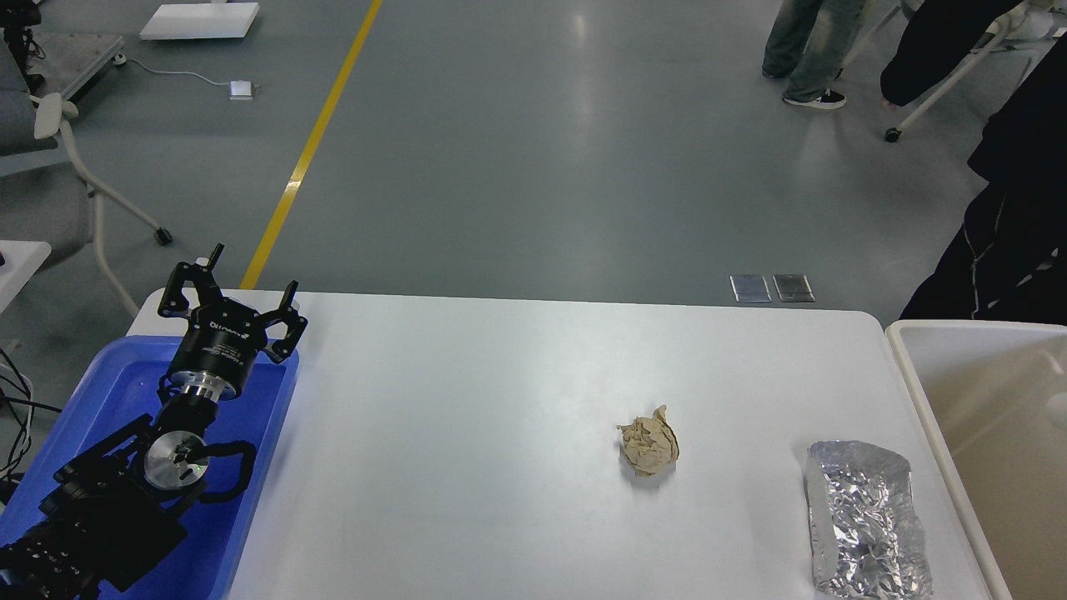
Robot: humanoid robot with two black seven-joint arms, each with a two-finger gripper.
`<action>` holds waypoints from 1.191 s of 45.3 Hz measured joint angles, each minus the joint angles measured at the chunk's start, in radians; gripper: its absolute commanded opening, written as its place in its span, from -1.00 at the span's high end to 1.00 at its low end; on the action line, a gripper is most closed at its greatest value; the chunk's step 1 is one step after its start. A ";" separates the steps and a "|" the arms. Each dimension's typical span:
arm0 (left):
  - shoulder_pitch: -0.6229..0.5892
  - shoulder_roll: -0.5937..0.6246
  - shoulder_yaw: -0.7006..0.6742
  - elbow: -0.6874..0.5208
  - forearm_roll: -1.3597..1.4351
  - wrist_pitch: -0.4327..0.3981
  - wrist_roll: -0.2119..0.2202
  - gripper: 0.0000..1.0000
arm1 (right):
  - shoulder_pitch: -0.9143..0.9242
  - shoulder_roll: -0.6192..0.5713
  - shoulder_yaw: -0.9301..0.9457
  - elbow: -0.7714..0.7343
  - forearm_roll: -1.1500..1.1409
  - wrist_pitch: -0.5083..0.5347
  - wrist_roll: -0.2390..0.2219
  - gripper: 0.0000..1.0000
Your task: Tidy desktop
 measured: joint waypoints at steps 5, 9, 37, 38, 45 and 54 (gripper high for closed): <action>0.000 0.000 0.000 0.000 0.000 0.000 0.000 -1.00 | -0.010 0.015 0.001 -0.001 0.002 -0.016 0.000 0.26; 0.000 0.000 0.000 0.000 0.000 0.000 0.000 -1.00 | -0.016 0.023 0.002 -0.002 0.003 -0.032 0.000 -0.31; 0.000 0.000 0.000 0.000 0.000 0.000 0.000 -1.00 | -0.021 0.100 0.017 0.002 0.016 -0.162 0.001 -0.99; 0.000 0.000 0.000 0.000 0.000 0.000 0.000 -1.00 | -0.017 0.102 0.017 0.003 0.016 -0.162 0.001 -0.99; 0.000 0.000 0.000 0.000 0.000 0.000 0.000 -1.00 | 0.020 0.123 0.019 0.004 0.017 -0.168 0.001 -0.99; 0.000 0.000 0.000 0.000 0.000 0.000 0.000 -1.00 | 0.063 0.152 0.020 0.003 0.018 -0.173 0.005 -0.99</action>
